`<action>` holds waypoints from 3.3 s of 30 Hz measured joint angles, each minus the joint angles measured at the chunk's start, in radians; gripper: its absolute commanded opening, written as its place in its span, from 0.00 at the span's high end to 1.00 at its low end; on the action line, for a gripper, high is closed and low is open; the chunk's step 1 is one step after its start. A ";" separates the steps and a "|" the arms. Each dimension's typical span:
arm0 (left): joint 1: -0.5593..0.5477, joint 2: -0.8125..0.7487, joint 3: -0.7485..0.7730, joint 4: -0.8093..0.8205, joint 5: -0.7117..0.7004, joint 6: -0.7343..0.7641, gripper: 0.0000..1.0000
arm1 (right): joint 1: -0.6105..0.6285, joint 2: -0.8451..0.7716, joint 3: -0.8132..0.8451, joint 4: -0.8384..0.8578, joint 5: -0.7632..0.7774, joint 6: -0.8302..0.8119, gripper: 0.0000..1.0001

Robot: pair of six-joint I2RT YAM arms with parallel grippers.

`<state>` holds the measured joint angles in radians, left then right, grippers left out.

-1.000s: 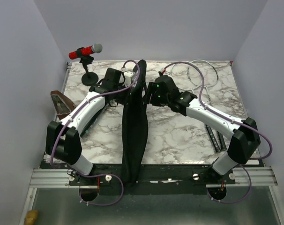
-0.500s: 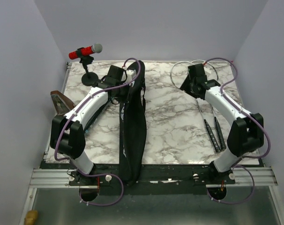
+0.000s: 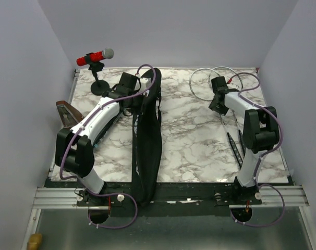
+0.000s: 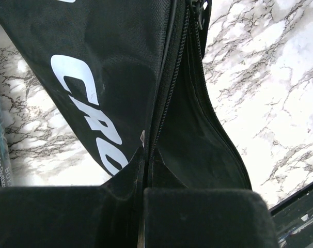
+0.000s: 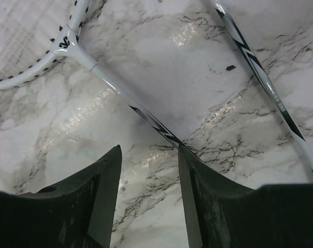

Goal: Pack up the badminton gear

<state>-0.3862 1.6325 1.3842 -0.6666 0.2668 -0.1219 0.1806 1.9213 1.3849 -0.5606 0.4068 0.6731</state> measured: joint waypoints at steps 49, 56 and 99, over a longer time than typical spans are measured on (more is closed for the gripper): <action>0.000 -0.045 -0.012 -0.016 0.002 0.001 1.00 | -0.068 -0.008 -0.136 0.180 -0.256 -0.073 0.97; 0.000 -0.045 -0.012 -0.016 0.002 0.001 1.00 | -0.043 -0.051 -0.190 0.204 -0.319 -0.061 0.99; 0.007 0.240 0.280 -0.140 -0.006 -0.018 1.00 | 1.205 -0.427 -0.171 -0.628 -0.031 0.424 0.99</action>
<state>-0.3794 1.8729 1.6642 -0.8070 0.2607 -0.1402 1.3857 1.4944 1.2140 -1.1889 0.3756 1.0973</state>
